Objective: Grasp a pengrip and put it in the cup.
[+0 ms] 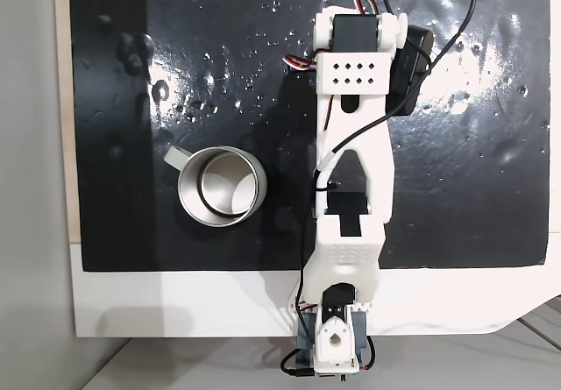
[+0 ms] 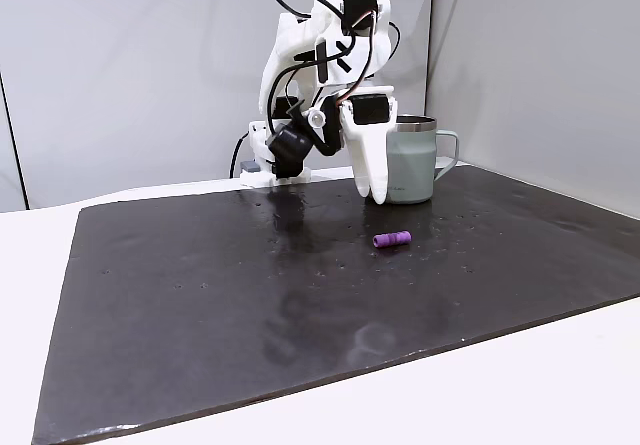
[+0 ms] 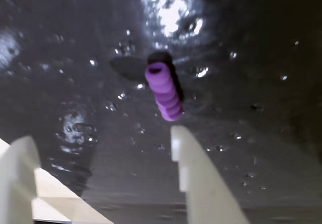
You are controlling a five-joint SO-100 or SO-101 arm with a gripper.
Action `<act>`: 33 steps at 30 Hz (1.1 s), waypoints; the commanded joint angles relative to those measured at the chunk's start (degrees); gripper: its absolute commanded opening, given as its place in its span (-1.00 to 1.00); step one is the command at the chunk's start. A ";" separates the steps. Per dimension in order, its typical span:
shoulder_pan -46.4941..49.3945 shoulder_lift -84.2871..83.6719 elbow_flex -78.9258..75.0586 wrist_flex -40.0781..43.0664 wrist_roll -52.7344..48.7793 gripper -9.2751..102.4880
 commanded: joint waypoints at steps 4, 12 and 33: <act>-3.34 -4.83 -8.09 -0.18 0.70 -0.35; -5.10 -12.66 -11.69 0.26 0.62 -0.36; -3.16 -22.85 -18.98 2.46 -2.99 -0.83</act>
